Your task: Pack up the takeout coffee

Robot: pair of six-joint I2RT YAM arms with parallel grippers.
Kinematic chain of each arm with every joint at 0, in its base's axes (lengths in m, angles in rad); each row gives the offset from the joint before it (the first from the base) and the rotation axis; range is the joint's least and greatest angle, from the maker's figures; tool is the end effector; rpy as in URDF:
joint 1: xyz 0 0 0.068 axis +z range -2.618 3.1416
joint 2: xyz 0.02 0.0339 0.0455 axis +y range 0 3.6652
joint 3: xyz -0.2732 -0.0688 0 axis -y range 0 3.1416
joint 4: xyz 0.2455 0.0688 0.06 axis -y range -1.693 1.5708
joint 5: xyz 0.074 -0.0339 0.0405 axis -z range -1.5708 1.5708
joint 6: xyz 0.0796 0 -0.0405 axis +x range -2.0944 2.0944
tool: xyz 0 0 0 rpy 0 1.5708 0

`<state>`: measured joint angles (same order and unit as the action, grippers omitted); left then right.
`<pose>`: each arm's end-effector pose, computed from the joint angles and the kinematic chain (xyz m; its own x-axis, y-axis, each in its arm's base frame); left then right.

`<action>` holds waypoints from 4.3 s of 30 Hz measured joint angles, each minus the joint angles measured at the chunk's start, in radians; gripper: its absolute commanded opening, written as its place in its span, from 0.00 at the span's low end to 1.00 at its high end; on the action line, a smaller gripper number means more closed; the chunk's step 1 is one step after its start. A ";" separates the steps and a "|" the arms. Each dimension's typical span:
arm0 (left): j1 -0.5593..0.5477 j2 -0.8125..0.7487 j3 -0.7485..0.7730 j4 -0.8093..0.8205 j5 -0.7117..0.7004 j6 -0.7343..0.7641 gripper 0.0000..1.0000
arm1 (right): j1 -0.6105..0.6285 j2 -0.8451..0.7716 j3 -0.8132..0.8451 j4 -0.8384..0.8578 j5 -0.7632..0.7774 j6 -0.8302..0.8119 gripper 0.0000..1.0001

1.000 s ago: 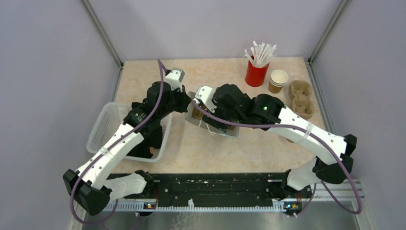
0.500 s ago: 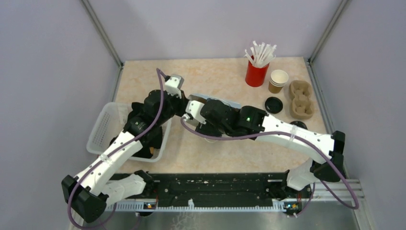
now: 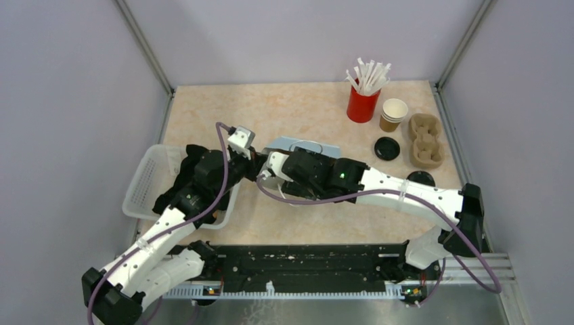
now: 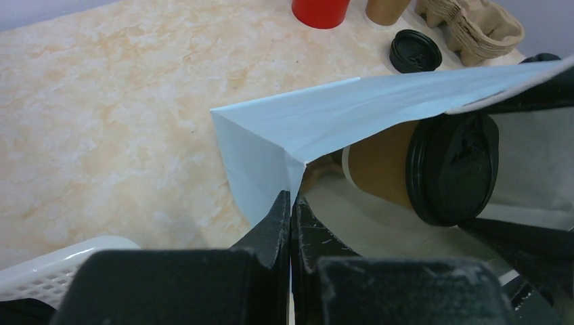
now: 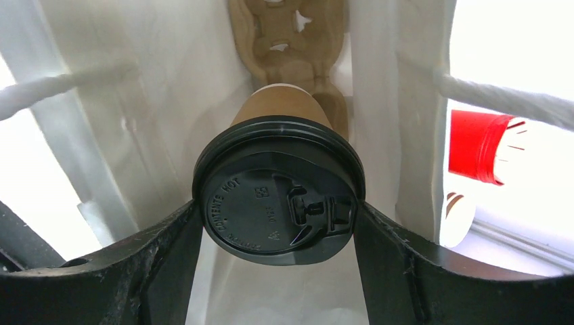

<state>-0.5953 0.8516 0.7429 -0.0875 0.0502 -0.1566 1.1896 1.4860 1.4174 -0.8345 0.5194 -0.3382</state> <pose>0.1974 -0.1385 0.3221 -0.2531 -0.0167 -0.9673 0.5683 0.8066 -0.1626 0.1611 0.2958 0.3164 -0.0462 -0.8894 -0.4548 -0.7492 0.3320 -0.5731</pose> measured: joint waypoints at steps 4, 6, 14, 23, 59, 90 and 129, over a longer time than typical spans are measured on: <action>0.000 -0.032 -0.042 0.027 0.018 0.037 0.00 | -0.012 0.000 -0.004 0.006 0.010 -0.007 0.57; 0.000 -0.033 -0.042 0.028 0.026 0.047 0.00 | -0.019 0.000 -0.004 0.007 0.011 -0.010 0.57; 0.000 -0.098 -0.113 0.045 0.049 0.054 0.00 | -0.045 0.004 -0.004 0.025 0.000 -0.014 0.57; 0.000 -0.121 -0.169 0.109 0.029 0.041 0.00 | -0.047 0.055 0.005 0.006 -0.037 -0.006 0.57; 0.000 -0.011 -0.012 -0.056 -0.035 -0.017 0.00 | -0.055 0.000 -0.116 0.091 -0.093 -0.290 0.54; -0.022 0.002 -0.013 -0.056 -0.071 0.024 0.00 | -0.185 0.057 -0.166 0.246 -0.100 -0.358 0.55; -0.036 0.017 -0.024 -0.047 -0.046 0.028 0.00 | -0.259 0.122 -0.160 0.342 -0.143 -0.349 0.53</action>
<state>-0.6312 0.8688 0.7185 -0.1349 0.0044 -0.1284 0.9306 1.6085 1.2572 -0.4927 0.3759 -0.6868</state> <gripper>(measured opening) 0.006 0.726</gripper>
